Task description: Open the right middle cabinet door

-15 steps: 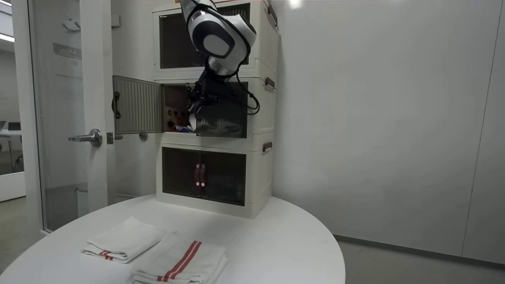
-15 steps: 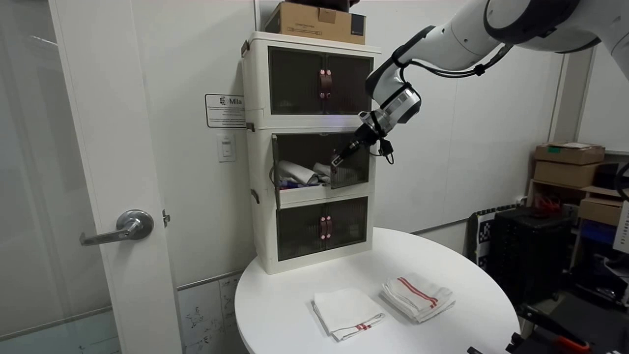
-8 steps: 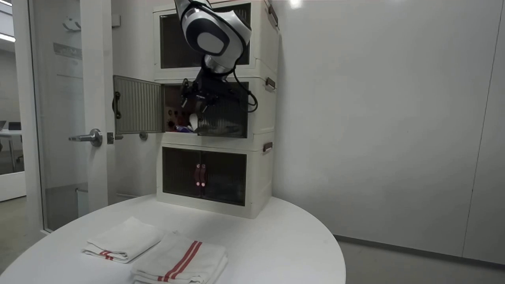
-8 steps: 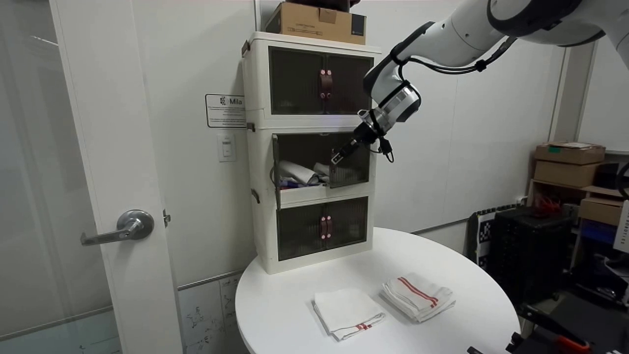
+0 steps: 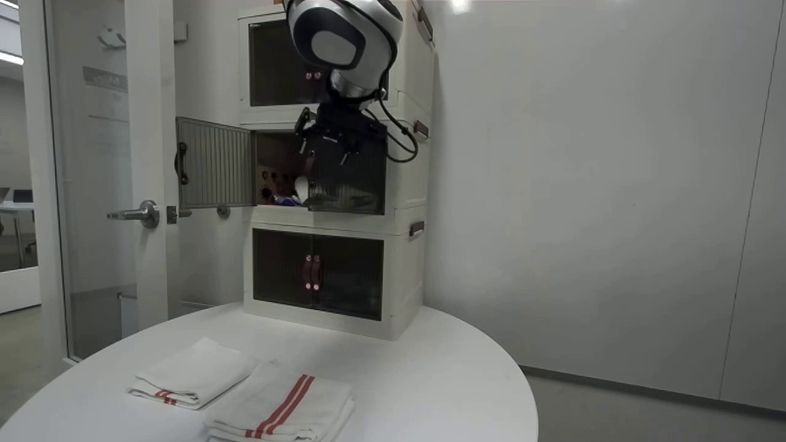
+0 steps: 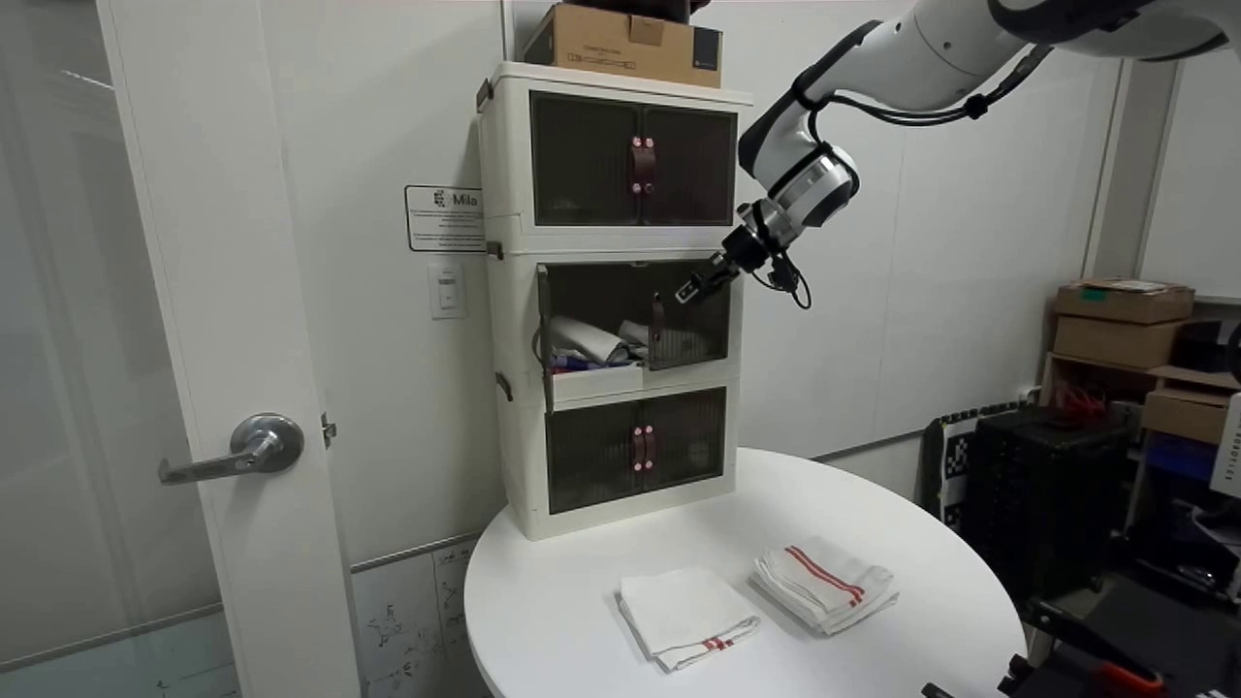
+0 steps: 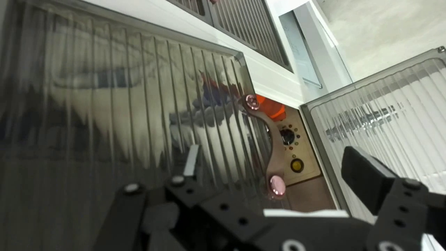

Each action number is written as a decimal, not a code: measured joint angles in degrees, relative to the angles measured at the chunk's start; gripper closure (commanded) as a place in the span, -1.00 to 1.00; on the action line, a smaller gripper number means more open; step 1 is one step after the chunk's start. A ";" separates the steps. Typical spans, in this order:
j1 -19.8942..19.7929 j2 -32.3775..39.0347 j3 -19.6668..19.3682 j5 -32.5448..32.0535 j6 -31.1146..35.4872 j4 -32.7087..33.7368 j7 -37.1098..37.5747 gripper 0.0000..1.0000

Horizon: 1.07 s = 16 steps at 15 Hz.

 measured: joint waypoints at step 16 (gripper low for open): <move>11.21 -11.60 -1.03 -41.52 -9.71 3.37 58.79 -1.00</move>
